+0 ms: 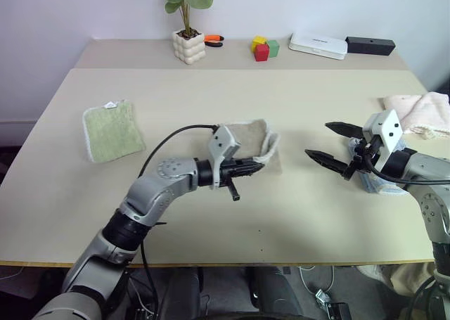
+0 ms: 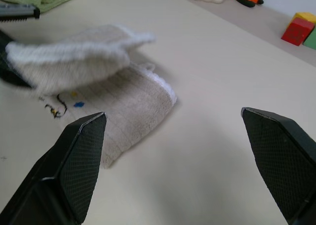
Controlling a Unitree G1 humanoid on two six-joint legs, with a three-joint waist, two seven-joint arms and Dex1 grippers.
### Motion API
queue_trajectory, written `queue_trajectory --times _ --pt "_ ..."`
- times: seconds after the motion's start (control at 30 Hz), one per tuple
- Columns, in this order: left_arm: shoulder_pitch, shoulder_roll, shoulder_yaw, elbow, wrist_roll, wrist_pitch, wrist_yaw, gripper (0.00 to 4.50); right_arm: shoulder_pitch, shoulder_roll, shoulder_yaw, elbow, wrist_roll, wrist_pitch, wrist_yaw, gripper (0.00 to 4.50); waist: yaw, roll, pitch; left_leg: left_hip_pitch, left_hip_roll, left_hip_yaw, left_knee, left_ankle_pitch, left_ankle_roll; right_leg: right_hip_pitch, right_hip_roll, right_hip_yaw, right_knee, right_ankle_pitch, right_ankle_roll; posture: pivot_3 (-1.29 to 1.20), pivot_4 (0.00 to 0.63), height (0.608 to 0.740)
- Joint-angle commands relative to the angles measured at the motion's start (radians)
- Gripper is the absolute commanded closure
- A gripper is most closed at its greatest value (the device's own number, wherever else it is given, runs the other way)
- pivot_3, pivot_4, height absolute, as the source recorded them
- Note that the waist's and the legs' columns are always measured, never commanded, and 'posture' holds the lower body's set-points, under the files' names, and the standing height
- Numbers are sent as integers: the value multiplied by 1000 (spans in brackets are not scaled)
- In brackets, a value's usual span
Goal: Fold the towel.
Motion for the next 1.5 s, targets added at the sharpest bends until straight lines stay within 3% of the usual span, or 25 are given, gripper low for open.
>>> queue_trajectory --times 0.03,0.13,0.23,0.47,0.5,0.87,1.0,1.1,1.33,1.5 --pt "-29 -38 -19 61 77 -62 -55 4414 6 -2 -37 -48 4 -7 -24 0 0 0 0 0 0 0 0 0 0 0 0 0 0 0 0 0 150 740" --pt "-41 -73 -14 122 120 -57 -66 4414 7 -2 -37 -53 5 -9 -37 0 -3 0 0 0 0 0 0 0 0 0 0 0 0 0 0 0 150 740" --pt "-38 -89 -5 158 150 -52 -90 3687 3 -1 -37 -53 7 -11 -46 0 -1 0 0 0 0 0 0 0 0 0 0 0 0 0 0 0 150 740" --pt "-8 -110 9 135 189 -54 -105 336 -15 2 -23 -24 -10 -35 -58 0 -1 0 0 0 0 -1 1 0 0 0 0 0 0 1 2 0 150 740" --pt "2 -102 6 113 189 -54 -115 64 -19 4 -18 -21 -12 -38 -59 0 -2 0 0 0 0 -1 1 0 0 0 0 0 0 1 3 0 150 740" --pt "48 10 145 -109 79 84 -171 64 -85 39 8 19 -15 -43 -62 0 -4 1 0 0 0 -1 2 0 0 0 0 0 2 1 3 0 150 740" --pt "-14 -57 319 -9 33 91 -36 64 -148 119 -5 12 5 -9 -165 0 -4 1 1 0 0 -1 2 0 0 0 0 0 3 1 3 0 150 740" --pt "-46 -101 427 36 -7 89 31 887 -188 248 10 -12 2 17 -307 844 -5 1 1 0 0 -1 3 0 0 0 0 0 4 2 3 0 150 740" --pt "-94 -222 472 136 89 -34 228 4480 -242 515 115 -107 -78 95 -628 4390 -1 1 1 0 0 -2 3 0 0 -2 0 -1 8 1 3 0 150 740" --pt "-86 -311 440 204 161 -107 320 4500 -194 623 248 -177 -113 127 -677 4457 0 1 0 -1 -1 -3 2 0 -1 -2 0 -1 8 2 4 0 150 740"
